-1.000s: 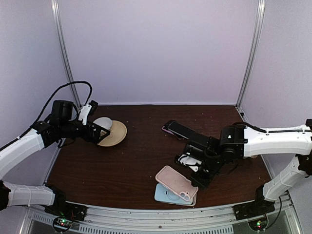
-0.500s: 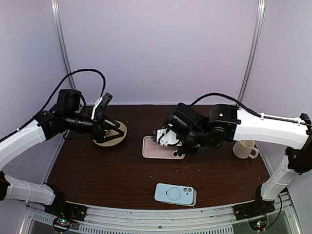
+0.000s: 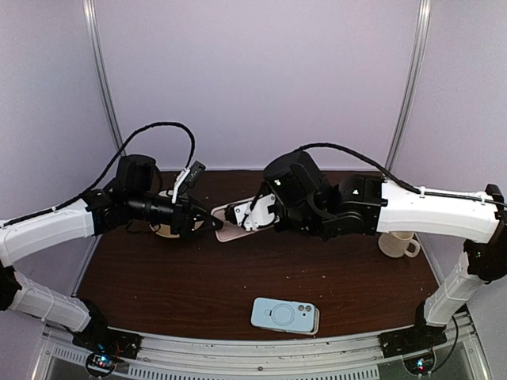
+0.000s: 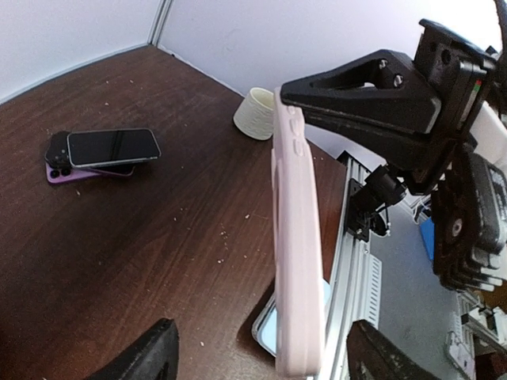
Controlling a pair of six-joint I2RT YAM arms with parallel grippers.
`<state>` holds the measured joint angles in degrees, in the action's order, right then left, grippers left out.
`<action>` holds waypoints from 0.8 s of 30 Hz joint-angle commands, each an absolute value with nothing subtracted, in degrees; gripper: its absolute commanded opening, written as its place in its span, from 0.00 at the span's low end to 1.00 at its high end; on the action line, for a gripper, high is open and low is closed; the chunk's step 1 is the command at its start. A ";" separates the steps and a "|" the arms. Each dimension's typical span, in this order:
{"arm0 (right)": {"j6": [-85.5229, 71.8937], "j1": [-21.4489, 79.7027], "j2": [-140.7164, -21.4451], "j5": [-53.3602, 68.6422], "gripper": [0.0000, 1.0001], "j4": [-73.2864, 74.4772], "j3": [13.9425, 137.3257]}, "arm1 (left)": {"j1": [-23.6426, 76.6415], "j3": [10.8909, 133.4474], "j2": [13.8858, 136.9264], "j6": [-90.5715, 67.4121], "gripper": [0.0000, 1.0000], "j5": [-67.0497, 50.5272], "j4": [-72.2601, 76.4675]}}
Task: Put the phone into the phone case
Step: Pick up the phone case from the phone case, then pass from the right arm to the left
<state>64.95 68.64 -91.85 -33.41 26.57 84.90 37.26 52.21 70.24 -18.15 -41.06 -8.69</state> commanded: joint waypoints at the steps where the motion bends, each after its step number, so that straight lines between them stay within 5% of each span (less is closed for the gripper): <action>1: 69.43 68.49 -92.09 -33.59 0.00 20.90 85.99 | 38.11 52.94 71.21 -18.68 0.70 -40.51 -3.25; 9: 70.70 68.47 -91.79 -32.22 0.00 19.42 86.14 | 38.85 53.22 72.38 -18.22 0.00 -41.43 -2.76; 13: 67.25 68.18 -91.02 -32.83 0.04 18.85 86.60 | 38.85 52.64 71.13 -19.32 0.00 -38.50 -0.64; 14: 65.28 67.78 -90.58 -33.15 0.16 18.85 86.91 | 38.85 52.38 70.79 -19.72 0.00 -37.50 0.45; 15: 62.33 67.21 -90.04 -33.26 0.42 19.00 87.32 | 38.85 52.08 70.18 -20.22 0.00 -36.67 2.29; 17: 53.86 65.20 -88.42 -32.03 0.71 20.93 88.79 | 38.85 51.57 69.24 -21.19 0.00 -34.76 5.34; 21: 28.44 58.53 -84.05 -17.31 0.91 30.68 93.11 | 38.85 50.81 67.96 -24.73 0.00 -31.73 14.46; 24: 8.78 54.92 -79.17 -6.32 0.99 21.68 86.83 | 39.00 48.82 67.04 -29.12 0.00 -29.08 23.95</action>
